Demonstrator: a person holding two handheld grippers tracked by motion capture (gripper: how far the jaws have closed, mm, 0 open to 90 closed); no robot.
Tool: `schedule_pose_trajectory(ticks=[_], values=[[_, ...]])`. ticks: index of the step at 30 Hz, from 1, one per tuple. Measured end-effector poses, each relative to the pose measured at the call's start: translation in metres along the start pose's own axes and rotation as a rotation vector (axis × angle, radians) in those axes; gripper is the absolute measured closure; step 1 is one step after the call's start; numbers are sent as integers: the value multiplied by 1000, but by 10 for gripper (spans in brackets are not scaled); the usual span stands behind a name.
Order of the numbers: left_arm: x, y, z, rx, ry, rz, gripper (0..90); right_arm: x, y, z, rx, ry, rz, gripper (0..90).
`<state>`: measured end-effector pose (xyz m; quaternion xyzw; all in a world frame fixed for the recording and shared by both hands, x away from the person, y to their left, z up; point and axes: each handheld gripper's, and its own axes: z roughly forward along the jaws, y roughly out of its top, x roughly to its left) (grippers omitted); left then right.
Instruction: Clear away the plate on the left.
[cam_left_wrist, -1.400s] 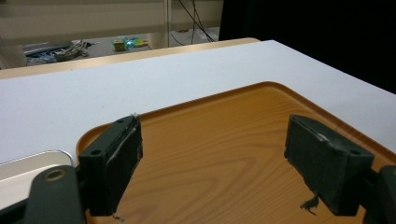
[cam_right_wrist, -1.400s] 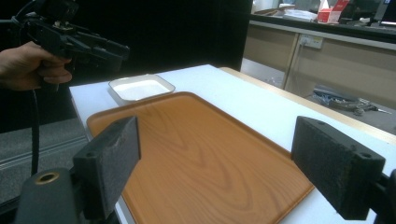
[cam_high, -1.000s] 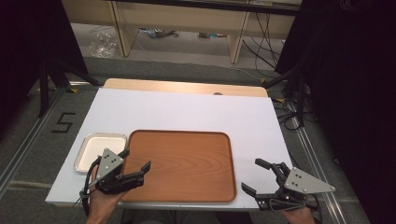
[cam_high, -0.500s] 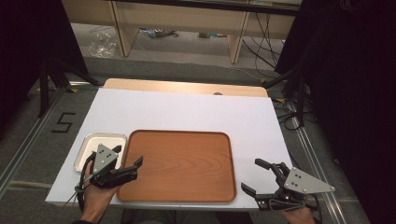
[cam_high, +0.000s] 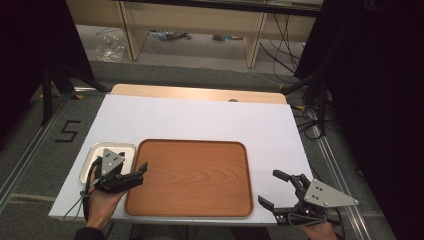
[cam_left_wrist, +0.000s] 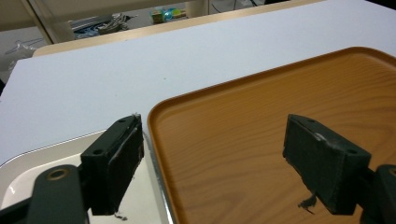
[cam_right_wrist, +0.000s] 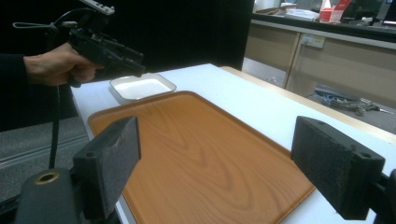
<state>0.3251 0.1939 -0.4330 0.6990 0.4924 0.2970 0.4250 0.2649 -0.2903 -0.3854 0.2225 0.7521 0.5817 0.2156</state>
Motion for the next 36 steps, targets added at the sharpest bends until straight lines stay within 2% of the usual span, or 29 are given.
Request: schedule_pose_trajectory(ticks=[4,7,12,14,16,19,22,29,30,32,36], values=[[8,0,4,31,24,-13,203,0,0,0,-2,5,1,168],[12,0,6,32,27,-34,203,0,0,0,-1,3,-1,168],[20,-3,11,57,39,-17,203,0,0,0,-1,3,-1,168],[25,-4,13,66,50,-24,202,0,0,0,-14,4,-2,169],[30,-5,14,72,58,-47,202,0,0,0,-2,5,0,168],[39,-7,15,92,77,-45,202,0,0,0,-10,9,-4,168],[50,-9,16,105,96,-70,204,0,0,0,-3,8,-3,169],[75,-16,17,152,146,-94,215,0,0,0,-8,11,-4,169],[78,-16,18,156,155,-114,218,0,0,0,-15,7,-1,168],[85,-17,18,149,151,-161,216,0,0,0,1,5,-2,169],[92,-17,19,165,154,-161,213,0,0,0,-2,7,-6,169]])
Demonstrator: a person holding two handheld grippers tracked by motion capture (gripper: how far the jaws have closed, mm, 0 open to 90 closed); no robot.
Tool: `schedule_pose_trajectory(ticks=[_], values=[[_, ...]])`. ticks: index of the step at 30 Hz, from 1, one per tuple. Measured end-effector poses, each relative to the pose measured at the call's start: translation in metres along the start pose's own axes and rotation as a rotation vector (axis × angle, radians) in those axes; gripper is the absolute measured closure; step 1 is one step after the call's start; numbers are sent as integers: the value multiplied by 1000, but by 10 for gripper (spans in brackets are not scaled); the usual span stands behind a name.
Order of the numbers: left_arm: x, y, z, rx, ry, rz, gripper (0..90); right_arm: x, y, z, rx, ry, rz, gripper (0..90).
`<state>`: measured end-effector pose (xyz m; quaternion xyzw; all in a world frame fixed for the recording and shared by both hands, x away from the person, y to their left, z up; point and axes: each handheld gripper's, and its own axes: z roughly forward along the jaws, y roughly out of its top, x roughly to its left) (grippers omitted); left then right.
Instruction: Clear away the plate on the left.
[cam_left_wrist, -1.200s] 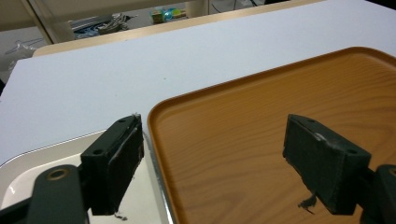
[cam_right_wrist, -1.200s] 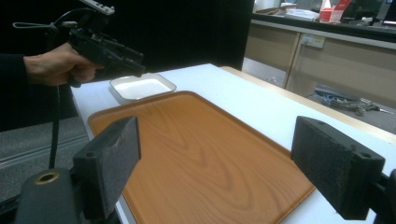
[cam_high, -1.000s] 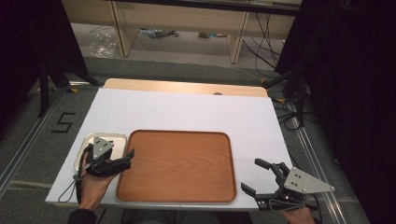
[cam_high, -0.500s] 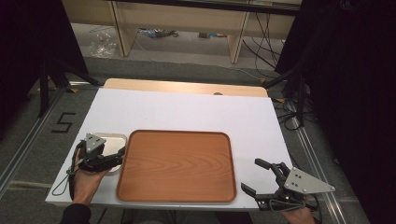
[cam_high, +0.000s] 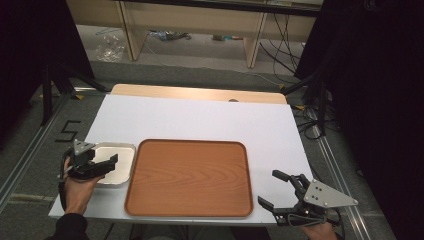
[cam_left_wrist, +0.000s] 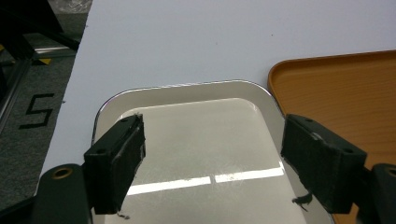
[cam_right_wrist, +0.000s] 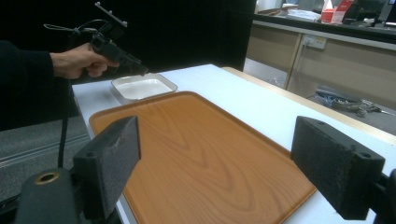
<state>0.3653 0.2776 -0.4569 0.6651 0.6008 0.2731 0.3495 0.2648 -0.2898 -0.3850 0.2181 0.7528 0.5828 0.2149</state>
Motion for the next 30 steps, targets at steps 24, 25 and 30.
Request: schedule_pose_trajectory(ticks=[24,25,30], values=[[54,-16,9,94,84,-88,426,1,0,1,-7,1,-3,170],[56,-16,9,93,85,-90,444,0,0,0,1,8,0,169],[64,-19,12,127,79,-114,538,0,0,0,0,8,-4,170]])
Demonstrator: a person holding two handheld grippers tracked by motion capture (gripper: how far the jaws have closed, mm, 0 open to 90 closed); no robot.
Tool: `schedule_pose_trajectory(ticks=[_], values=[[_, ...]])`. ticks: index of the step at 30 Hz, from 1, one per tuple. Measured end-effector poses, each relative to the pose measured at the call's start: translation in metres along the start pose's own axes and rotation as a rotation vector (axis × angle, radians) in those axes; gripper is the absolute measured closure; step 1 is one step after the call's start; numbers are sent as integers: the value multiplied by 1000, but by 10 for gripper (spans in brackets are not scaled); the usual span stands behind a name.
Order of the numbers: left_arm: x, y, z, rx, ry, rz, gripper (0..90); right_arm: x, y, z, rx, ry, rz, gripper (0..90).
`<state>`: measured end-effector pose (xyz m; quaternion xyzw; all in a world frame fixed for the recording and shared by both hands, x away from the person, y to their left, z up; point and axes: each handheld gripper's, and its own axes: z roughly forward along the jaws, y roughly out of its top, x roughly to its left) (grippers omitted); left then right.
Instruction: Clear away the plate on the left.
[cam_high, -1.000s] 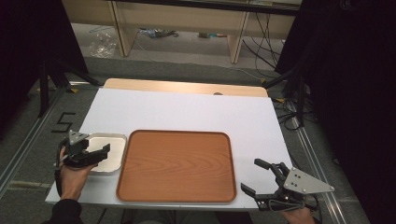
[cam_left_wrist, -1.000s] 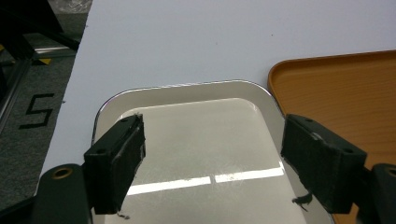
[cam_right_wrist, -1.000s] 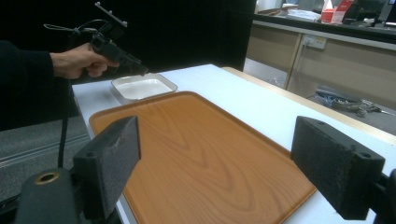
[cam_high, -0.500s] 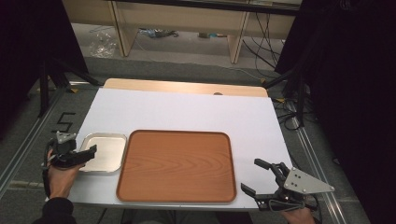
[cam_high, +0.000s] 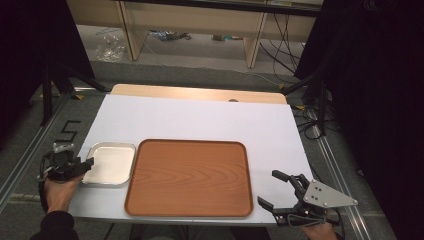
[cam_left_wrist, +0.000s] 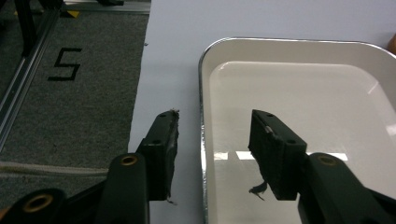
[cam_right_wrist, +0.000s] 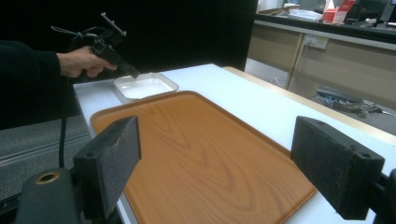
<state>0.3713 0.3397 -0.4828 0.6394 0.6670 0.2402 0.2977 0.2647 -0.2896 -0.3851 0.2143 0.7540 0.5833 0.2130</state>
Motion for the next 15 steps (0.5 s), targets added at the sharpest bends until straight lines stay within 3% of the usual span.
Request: schedule_pose_trajectory(ticks=[4,15], values=[[5,-2,3,21,-19,-18,619,0,0,0,2,1,1,170],[7,0,10,44,-36,-28,738,0,0,1,4,3,-2,171]])
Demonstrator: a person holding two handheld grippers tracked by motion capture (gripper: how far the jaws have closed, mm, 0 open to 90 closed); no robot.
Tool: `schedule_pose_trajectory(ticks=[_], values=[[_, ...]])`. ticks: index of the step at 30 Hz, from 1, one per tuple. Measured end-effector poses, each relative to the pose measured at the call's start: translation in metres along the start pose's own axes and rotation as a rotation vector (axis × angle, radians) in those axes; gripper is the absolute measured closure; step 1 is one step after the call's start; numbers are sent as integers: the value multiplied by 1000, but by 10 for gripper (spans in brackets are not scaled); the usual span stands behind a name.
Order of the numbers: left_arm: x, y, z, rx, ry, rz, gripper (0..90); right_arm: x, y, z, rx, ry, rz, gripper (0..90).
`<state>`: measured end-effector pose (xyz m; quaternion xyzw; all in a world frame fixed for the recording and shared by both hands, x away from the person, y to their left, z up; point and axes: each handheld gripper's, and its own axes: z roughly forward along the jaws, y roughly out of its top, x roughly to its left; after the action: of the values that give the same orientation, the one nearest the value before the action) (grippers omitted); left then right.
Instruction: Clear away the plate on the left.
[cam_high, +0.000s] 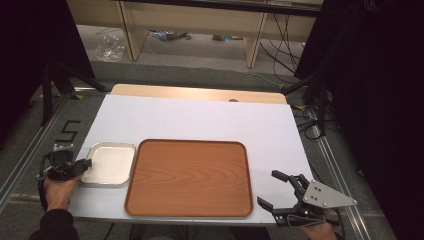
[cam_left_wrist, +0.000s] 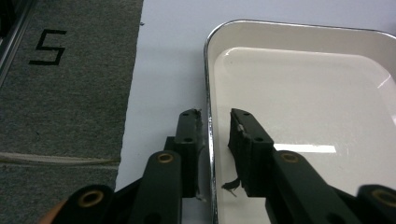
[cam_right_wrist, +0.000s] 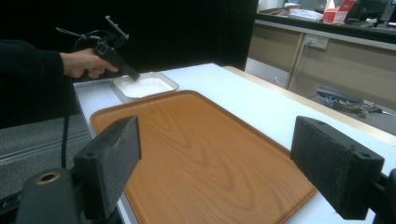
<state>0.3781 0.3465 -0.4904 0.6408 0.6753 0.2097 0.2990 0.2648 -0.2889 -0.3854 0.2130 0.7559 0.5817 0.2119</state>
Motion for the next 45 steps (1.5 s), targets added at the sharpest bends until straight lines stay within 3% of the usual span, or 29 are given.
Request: schedule_pose_trajectory(ticks=[5,11,14,15,18,20,21,22,23,27,32,33,34,35,36,38,40,41,45], values=[[2,1,2,1,-21,-36,779,0,0,1,-8,2,1,171],[6,3,2,7,-39,-43,844,0,0,1,-6,-2,4,171],[7,2,1,-4,-49,-79,858,0,-1,1,-10,-1,2,171],[7,2,1,-20,-61,-80,862,0,0,1,-2,4,6,171],[9,3,-3,-69,-102,-140,882,0,0,0,-2,-1,9,171],[8,6,-6,-47,-84,-118,883,0,-1,1,-12,0,1,171],[7,6,-5,-78,-92,-113,883,0,0,1,-6,-4,4,172],[7,6,-6,-79,-90,-99,883,0,0,1,-8,-3,3,171],[5,7,-6,-89,-92,-118,883,0,0,0,-5,-2,8,171],[4,9,-10,-111,-103,-90,884,0,0,0,0,-3,2,171],[-1,15,-18,-134,-87,-68,884,0,0,0,-1,-3,2,171],[-1,16,-20,-134,-79,-80,884,0,0,0,0,-3,8,171],[0,17,-23,-139,-73,-62,884,-1,0,0,-3,-1,6,171],[2,17,-24,-157,-68,-63,885,0,0,0,-1,-1,2,171],[3,17,-28,-177,-66,-101,884,0,0,-1,-6,-7,1,172],[5,17,-30,-185,-71,-111,884,0,0,0,1,-3,9,171],[7,18,-33,-192,-83,-92,884,0,0,0,0,1,6,171],[5,18,-34,-181,-73,-113,884,0,0,1,-6,-2,3,171],[0,20,-35,-201,-102,-101,884,-1,0,0,-3,1,4,171]])
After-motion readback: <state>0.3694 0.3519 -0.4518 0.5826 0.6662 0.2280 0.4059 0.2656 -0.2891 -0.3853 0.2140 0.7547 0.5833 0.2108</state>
